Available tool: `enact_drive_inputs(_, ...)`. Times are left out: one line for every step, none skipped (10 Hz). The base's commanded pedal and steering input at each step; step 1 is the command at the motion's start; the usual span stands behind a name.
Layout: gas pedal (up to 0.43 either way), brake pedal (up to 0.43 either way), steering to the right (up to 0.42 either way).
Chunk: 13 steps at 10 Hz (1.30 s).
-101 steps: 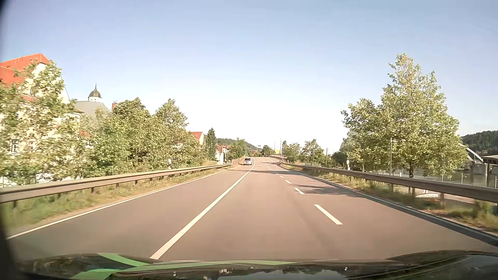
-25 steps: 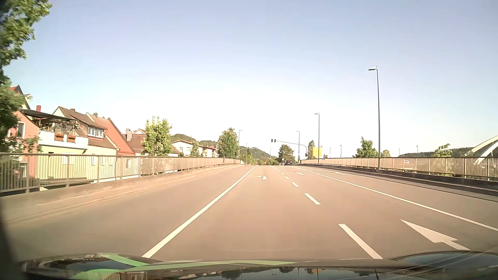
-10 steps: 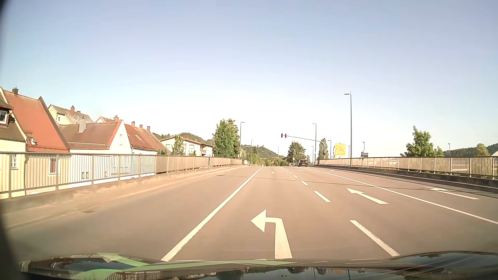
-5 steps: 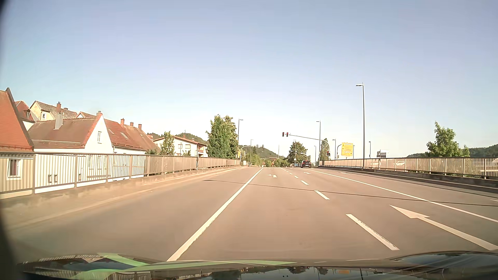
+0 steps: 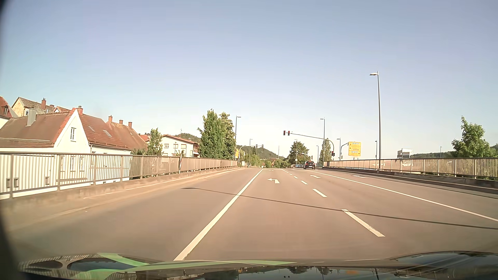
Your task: Follow the waypoints while adhering to traffic rules and regulations
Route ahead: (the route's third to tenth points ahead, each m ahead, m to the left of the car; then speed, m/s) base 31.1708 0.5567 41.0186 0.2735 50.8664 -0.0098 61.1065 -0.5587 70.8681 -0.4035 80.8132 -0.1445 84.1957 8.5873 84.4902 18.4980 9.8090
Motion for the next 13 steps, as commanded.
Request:
enact_drive_inputs(0.0, 0.0, 0.003)
enact_drive_inputs(0.0, 0.0, 0.003)
enact_drive_inputs(0.0, 0.0, 0.003)
enact_drive_inputs(0.0, 0.0, 0.003)
enact_drive_inputs(0.0, 0.0, 0.006)
enact_drive_inputs(0.0, 0.0, 0.008)
enact_drive_inputs(0.0, 0.0, 0.008)
enact_drive_inputs(0.0, 0.0, 0.009)
enact_drive_inputs(0.039, 0.0, 0.011)
enact_drive_inputs(0.079, 0.0, 0.014)
enact_drive_inputs(0.087, 0.0, 0.019)
enact_drive_inputs(0.087, 0.0, 0.02)
enact_drive_inputs(0.087, 0.0, 0.02)
